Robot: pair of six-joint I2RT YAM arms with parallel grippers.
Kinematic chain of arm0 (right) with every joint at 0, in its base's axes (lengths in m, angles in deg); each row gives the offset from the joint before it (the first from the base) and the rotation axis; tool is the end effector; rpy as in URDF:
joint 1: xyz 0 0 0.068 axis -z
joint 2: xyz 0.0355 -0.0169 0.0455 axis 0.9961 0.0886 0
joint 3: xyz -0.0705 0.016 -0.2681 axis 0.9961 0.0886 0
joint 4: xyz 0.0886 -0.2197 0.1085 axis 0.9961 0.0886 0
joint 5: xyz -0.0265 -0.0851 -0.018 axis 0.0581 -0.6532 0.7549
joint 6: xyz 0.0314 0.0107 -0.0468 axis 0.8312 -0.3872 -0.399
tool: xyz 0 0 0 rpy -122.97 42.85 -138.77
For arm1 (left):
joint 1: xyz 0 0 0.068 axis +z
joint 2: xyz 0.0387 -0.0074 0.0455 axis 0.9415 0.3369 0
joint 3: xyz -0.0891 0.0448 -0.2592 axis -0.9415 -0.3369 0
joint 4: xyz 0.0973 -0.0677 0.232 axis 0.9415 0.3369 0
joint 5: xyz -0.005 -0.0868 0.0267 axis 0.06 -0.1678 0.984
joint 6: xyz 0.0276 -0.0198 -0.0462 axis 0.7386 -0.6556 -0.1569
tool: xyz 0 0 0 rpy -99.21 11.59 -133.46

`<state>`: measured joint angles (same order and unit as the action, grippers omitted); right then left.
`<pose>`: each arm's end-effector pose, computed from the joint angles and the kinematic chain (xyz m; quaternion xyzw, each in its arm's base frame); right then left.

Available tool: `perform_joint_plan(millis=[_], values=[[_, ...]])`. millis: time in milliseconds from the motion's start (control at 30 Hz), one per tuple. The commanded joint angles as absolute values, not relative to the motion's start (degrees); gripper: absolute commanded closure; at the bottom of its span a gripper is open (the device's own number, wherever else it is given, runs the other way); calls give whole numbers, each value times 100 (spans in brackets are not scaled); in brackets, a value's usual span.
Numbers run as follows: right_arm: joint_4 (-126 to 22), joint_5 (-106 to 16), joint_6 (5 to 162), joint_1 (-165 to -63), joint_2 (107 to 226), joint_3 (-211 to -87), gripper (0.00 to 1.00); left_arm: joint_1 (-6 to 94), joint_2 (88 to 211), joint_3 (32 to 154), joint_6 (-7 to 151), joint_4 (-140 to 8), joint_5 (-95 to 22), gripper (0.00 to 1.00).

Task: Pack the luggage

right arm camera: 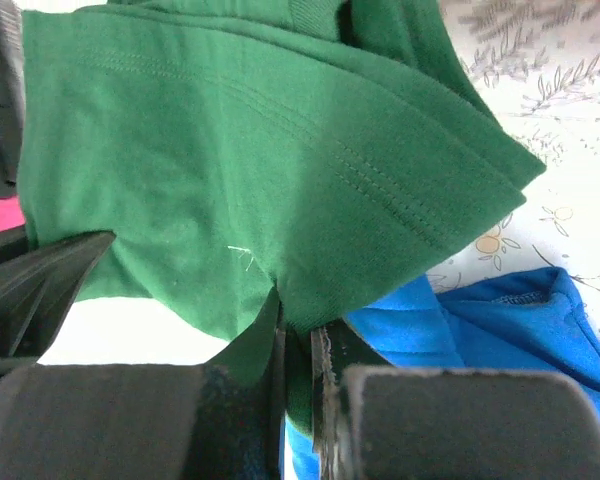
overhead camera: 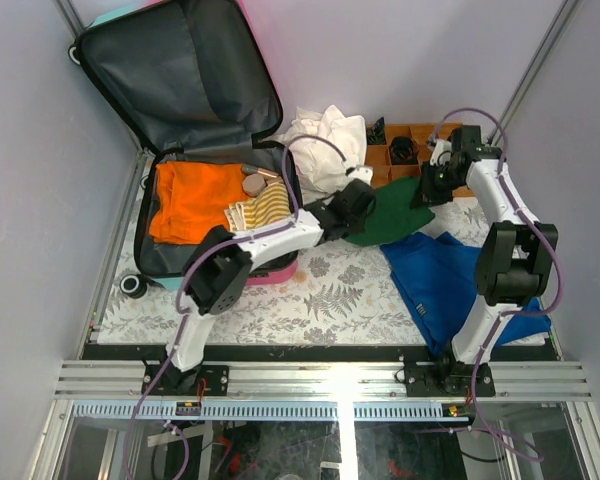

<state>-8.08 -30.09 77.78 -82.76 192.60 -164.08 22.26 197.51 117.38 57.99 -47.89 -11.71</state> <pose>0.4047 0.0002 0.2594 -0.0213 0.9515 0.1863 0.2440 0.3397 -0.3605 0.2074 0.1225 0.8993 -0.1315 0.3987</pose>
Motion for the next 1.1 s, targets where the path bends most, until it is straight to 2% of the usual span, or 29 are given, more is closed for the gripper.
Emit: perform_joint_plan(millis=[0,133,367,567,767,933,1067], values=[[-687,-2485,8060,-8331,18454,-17060,100,2397,18577,11848,7006,-5179,-1207,100],[-722,-2413,8304,-8722,18196,-17369,100,2623,17866,11611,7610,-4916,-1591,100],[-1620,-3033,8903,-10366,18195,-17845,100,3628,16325,10638,8324,-4461,-2129,100],[-2024,-3578,9179,-11839,19103,-18683,100,4984,15165,9650,8657,-4176,-2325,100],[-2333,-3687,9201,-12846,20144,-19585,100,6245,14383,9026,9042,-3996,-2484,100],[-3164,-3730,9433,-13308,20512,-19377,100,7407,14044,8401,9396,-4042,-2751,100],[-3698,-3731,9678,-13481,20801,-19101,100,7965,14006,7920,9631,-4233,-2955,100]])
